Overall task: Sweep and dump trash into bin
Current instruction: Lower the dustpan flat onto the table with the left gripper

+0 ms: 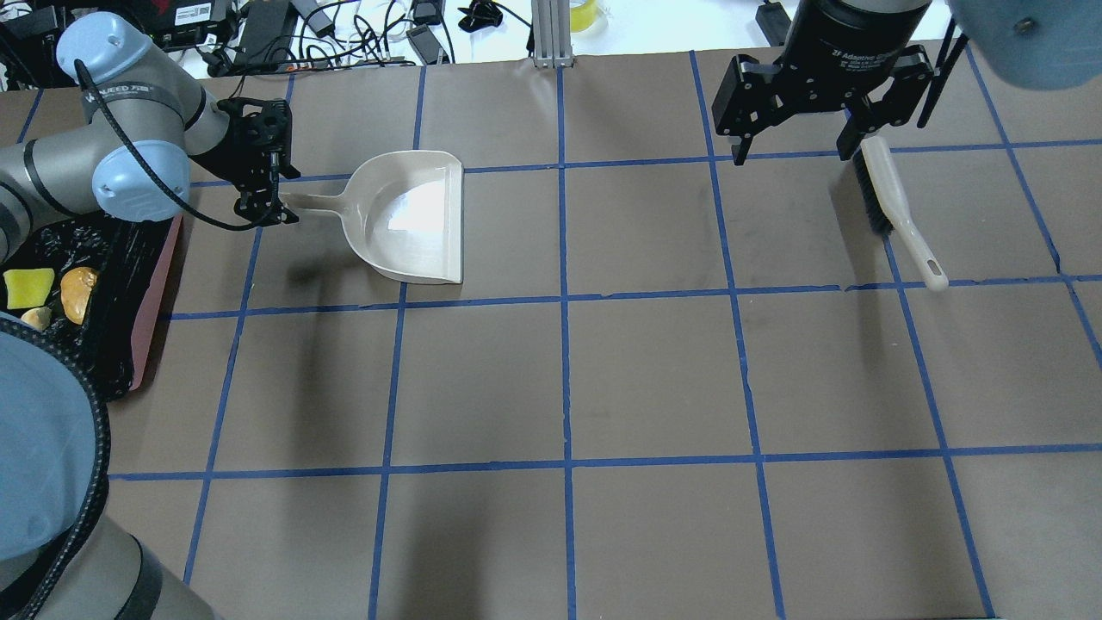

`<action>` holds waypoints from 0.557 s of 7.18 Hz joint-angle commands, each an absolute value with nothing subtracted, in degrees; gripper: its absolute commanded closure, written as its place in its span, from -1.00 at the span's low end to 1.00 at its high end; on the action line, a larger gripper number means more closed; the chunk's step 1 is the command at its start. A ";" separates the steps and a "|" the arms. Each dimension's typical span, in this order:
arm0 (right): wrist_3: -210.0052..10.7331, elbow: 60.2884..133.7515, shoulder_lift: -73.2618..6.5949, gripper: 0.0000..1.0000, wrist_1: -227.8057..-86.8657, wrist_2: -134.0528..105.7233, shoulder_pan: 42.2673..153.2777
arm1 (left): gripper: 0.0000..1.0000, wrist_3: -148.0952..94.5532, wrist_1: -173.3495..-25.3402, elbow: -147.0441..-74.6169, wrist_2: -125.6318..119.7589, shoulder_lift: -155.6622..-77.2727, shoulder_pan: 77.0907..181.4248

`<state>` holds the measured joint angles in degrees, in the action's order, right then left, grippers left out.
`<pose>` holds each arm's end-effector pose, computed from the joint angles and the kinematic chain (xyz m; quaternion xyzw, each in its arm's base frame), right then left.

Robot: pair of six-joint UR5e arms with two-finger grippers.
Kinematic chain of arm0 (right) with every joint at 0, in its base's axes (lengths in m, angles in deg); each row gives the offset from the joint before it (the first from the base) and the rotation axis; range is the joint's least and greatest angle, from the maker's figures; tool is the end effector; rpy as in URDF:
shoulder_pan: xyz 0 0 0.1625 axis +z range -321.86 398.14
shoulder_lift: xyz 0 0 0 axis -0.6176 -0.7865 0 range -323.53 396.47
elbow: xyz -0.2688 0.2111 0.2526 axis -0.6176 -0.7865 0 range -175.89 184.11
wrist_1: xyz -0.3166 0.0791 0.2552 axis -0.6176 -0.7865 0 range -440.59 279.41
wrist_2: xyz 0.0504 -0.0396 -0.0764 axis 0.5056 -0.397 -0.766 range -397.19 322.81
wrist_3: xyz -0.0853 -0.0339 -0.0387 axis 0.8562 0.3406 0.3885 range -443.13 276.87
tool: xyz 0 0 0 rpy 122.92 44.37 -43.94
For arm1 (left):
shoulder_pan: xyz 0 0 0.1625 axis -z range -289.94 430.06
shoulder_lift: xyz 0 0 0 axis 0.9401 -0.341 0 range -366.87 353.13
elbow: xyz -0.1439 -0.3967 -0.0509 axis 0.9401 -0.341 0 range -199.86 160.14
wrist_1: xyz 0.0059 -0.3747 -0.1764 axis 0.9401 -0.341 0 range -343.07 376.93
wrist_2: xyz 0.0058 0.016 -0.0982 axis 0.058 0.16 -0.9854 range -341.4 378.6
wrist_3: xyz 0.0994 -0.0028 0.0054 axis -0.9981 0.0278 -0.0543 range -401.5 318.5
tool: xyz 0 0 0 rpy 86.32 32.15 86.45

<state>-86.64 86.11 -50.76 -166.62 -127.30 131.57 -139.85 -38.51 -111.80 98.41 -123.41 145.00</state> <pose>0.1636 -0.5042 0.5254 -0.0007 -0.9999 0.0110 0.0004 0.0217 -0.6611 0.2689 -0.6645 -0.7402 0.1030 0.0045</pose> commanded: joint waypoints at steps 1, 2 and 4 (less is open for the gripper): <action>-86.56 86.11 -50.63 -1.00 -166.72 -127.27 131.57 | -0.63 -127.27 -39.48 -110.83 97.52 -119.92 148.61; -86.56 86.11 -50.71 -1.00 -166.72 -127.19 131.57 | -0.63 -119.19 -43.75 -109.35 97.44 -117.90 150.46; -86.56 86.11 -50.63 -1.00 -166.72 -127.27 131.66 | -0.71 -106.08 -54.63 -106.01 97.43 -112.98 152.24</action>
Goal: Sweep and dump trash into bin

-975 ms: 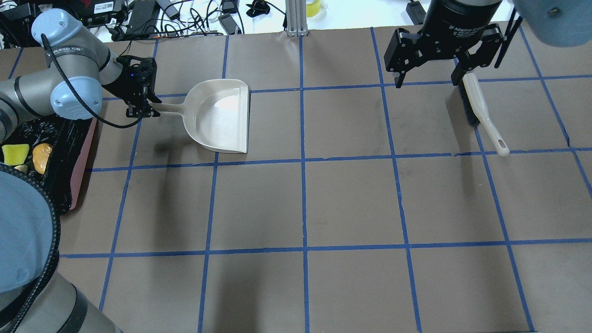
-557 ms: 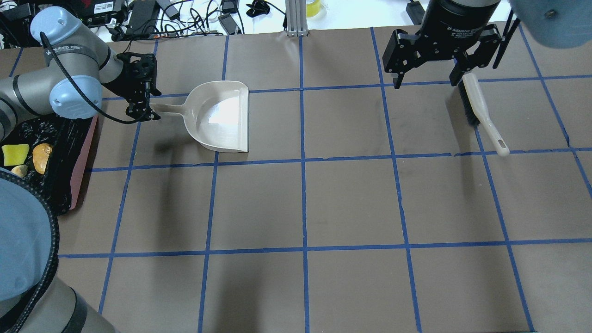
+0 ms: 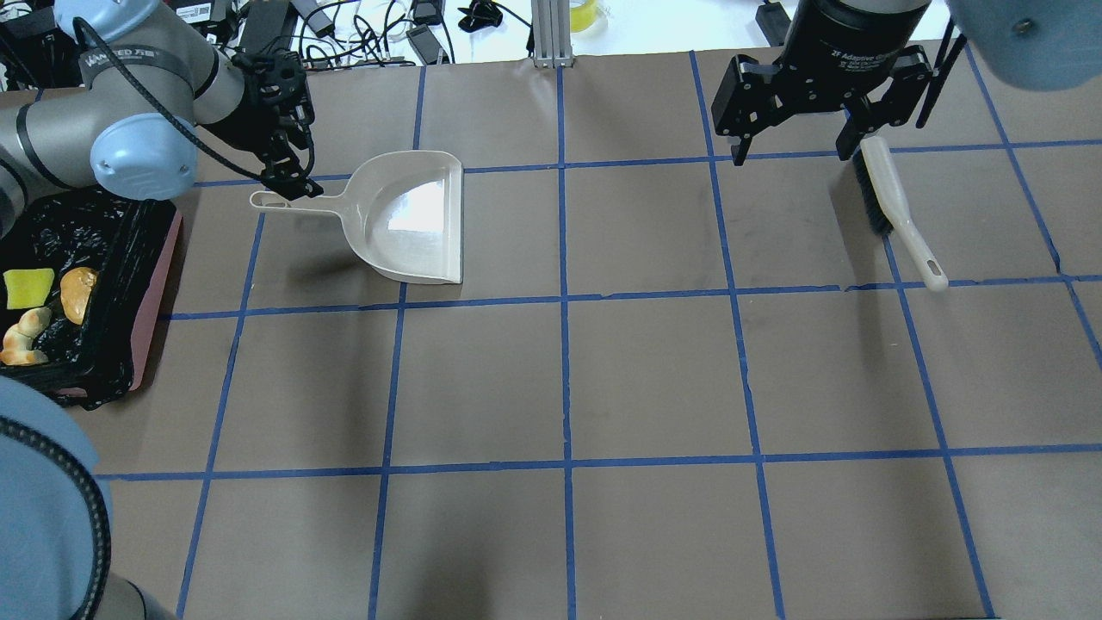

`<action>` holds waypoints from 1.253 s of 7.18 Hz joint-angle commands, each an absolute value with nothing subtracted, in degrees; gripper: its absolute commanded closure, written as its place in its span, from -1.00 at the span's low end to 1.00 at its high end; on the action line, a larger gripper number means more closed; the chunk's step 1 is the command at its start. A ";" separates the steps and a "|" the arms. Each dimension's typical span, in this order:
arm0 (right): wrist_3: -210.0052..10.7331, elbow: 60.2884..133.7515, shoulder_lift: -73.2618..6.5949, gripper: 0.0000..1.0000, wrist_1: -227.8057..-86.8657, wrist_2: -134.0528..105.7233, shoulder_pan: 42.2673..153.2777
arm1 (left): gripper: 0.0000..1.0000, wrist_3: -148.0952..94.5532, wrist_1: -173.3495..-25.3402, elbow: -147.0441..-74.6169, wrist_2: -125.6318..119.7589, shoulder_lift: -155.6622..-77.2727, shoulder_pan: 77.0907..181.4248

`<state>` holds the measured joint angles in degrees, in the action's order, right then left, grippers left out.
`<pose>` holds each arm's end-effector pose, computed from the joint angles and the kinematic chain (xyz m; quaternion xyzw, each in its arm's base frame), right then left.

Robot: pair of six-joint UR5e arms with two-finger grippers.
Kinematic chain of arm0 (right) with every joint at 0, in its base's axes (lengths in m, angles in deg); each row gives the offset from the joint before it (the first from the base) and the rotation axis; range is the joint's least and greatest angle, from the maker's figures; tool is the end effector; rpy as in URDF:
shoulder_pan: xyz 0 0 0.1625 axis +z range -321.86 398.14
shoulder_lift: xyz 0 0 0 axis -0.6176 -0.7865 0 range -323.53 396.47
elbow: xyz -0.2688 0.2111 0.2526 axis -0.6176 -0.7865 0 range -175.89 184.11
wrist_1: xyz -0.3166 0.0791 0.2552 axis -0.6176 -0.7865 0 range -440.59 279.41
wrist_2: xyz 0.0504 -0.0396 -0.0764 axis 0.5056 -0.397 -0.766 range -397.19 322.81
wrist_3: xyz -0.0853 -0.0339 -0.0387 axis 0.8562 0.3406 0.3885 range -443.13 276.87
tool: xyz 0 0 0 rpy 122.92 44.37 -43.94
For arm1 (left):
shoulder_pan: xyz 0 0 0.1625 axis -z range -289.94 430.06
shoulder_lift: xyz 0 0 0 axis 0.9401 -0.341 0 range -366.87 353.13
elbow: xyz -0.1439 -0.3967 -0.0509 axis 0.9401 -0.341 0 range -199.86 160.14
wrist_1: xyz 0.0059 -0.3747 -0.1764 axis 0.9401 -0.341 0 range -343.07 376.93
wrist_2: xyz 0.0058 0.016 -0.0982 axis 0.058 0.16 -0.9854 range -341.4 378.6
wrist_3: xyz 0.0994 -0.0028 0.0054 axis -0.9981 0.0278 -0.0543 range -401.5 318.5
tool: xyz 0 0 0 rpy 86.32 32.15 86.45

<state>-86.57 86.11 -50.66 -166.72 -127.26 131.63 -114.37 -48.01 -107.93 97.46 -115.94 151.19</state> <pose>0.1642 -0.5048 0.5247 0.0005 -0.9999 0.0110 0.0000 -0.0542 -0.6418 0.3657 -0.5318 -0.8385 0.1152 0.0282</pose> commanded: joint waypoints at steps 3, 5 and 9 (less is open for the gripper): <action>-86.56 86.11 -50.54 -1.00 -166.72 -127.27 131.57 | -1.00 -89.54 -62.60 -105.55 99.88 -105.95 155.64; -86.48 86.20 -50.54 -1.00 -166.81 -127.27 131.57 | -1.00 -75.76 -65.24 -105.82 106.83 -100.77 157.34; -86.47 86.20 -50.45 -1.00 -166.81 -127.36 131.57 | -1.00 -60.93 -72.78 -106.69 109.28 -93.72 157.25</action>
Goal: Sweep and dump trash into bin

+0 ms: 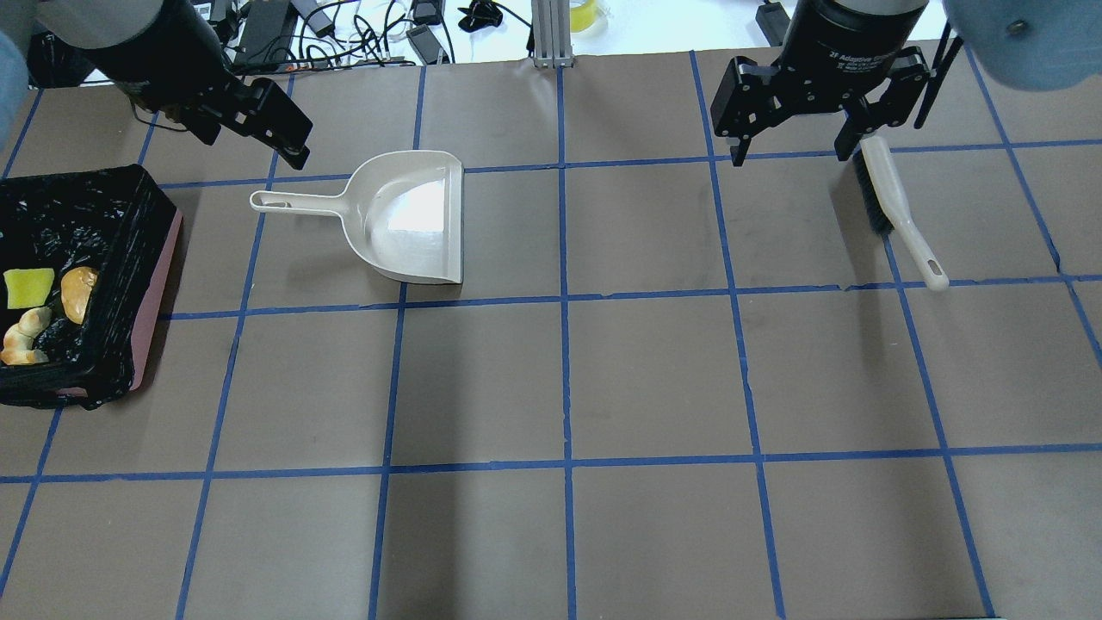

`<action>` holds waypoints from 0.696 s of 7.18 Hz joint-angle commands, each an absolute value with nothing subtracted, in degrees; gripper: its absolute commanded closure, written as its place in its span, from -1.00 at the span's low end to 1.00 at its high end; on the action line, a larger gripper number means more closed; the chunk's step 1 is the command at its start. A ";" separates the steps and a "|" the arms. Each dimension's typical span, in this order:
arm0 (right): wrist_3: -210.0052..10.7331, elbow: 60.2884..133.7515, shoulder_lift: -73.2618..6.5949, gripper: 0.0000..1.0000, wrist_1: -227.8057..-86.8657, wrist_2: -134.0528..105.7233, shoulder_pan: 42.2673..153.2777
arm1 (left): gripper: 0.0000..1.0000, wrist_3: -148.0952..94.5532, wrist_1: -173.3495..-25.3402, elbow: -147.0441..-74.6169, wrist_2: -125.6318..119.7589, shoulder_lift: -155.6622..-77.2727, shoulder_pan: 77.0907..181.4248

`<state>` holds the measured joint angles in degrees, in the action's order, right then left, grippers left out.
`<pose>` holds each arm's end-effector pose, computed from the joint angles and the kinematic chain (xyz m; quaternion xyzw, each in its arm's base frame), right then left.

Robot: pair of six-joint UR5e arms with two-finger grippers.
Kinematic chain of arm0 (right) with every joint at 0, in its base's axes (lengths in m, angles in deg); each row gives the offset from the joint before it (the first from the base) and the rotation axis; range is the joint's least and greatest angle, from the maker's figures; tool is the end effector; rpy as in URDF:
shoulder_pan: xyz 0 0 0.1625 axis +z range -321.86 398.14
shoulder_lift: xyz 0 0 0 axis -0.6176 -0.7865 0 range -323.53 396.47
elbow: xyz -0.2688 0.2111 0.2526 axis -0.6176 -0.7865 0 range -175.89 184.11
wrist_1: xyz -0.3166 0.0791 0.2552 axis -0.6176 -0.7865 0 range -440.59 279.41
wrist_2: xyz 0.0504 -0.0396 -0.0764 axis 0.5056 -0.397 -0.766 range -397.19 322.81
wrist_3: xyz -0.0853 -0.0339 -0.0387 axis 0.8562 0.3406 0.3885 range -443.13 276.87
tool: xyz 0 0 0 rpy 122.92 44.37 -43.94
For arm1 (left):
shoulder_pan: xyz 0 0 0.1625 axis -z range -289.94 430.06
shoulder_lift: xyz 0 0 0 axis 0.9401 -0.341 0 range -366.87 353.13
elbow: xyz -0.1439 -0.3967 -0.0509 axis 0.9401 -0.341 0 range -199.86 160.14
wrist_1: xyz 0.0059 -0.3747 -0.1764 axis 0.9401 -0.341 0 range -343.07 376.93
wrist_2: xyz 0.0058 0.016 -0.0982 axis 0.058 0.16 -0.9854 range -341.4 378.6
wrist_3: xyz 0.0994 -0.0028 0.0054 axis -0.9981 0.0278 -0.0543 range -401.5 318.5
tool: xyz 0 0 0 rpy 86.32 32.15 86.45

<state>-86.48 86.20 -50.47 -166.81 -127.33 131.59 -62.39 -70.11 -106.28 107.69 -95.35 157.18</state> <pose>0.1638 -0.5061 0.5224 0.0009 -1.0000 0.0093 0.0007 -0.1099 -0.4980 0.5377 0.1566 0.9851 -0.0703 0.0067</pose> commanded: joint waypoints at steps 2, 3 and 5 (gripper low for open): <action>-86.47 86.20 -50.54 -1.00 -166.81 -127.36 131.57 | -1.00 -60.40 -76.21 -109.59 109.83 -91.35 156.29; -86.47 86.20 -50.45 -1.00 -166.90 -127.36 131.57 | -1.00 -59.79 -75.71 -109.68 109.74 -91.34 155.59; -86.47 86.20 -50.54 -1.00 -166.90 -127.36 131.57 | -0.82 -59.69 -75.70 -108.98 110.00 -91.07 155.40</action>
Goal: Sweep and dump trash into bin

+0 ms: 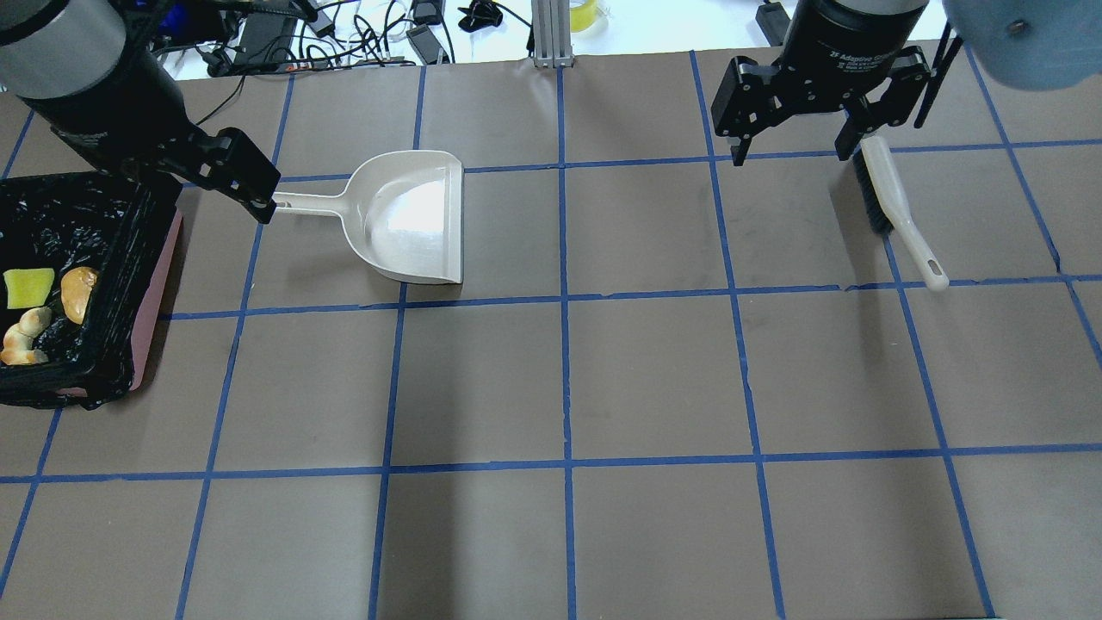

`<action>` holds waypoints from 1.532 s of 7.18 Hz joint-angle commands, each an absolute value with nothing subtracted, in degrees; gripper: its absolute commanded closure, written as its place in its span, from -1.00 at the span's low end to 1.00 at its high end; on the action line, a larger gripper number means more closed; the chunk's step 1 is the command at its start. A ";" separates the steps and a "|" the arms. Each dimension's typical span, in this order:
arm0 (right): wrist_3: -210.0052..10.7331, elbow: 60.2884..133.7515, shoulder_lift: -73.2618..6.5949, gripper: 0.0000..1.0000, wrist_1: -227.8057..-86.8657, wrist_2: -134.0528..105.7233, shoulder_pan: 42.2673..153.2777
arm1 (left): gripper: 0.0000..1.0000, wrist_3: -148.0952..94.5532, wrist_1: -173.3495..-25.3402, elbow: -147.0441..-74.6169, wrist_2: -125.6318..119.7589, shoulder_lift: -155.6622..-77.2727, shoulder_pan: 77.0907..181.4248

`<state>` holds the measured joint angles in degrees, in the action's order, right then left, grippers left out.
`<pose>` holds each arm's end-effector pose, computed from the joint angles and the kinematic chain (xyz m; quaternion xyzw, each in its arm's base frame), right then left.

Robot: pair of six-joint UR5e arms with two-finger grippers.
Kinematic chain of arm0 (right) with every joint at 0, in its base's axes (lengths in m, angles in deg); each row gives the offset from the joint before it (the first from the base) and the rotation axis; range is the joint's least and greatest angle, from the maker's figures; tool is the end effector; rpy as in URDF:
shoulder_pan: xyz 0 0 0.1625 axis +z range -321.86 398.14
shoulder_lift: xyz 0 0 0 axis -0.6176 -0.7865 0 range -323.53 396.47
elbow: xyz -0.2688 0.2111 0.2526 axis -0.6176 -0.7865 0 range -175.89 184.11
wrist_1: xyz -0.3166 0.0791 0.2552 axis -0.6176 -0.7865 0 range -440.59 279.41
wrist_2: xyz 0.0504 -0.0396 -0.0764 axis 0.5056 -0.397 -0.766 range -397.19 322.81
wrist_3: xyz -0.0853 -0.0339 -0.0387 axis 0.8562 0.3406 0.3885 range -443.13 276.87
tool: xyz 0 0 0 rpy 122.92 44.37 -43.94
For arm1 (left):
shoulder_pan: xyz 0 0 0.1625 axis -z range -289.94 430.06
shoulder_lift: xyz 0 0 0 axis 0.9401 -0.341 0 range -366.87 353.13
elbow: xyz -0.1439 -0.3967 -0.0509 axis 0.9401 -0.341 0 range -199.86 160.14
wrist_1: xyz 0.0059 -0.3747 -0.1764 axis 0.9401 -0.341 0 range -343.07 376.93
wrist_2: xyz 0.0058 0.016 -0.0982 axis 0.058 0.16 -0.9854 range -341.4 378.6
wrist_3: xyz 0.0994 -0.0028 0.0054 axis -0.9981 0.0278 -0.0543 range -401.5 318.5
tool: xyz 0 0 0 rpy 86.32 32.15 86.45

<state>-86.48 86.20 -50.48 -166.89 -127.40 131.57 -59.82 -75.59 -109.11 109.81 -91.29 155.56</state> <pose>0.1636 -0.5063 0.5226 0.0007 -0.9999 0.0102 0.0013 -0.0951 -0.4633 0.5361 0.1198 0.9922 -0.0304 0.0169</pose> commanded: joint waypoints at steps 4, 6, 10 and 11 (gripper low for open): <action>-86.39 86.20 -50.45 -1.00 -166.90 -127.45 131.57 | -0.75 -60.05 -73.61 -109.42 109.83 -91.42 154.17; -86.47 86.20 -50.45 -1.00 -166.90 -127.45 131.57 | -0.77 -59.61 -70.01 -109.68 109.83 -93.09 153.91; -86.47 86.20 -50.45 -1.00 -166.90 -127.45 131.57 | -0.81 -59.69 -66.12 -109.68 109.39 -93.80 152.95; -86.47 86.20 -50.45 -1.00 -166.90 -127.45 131.57 | -0.81 -59.69 -66.30 -109.77 109.39 -93.54 152.94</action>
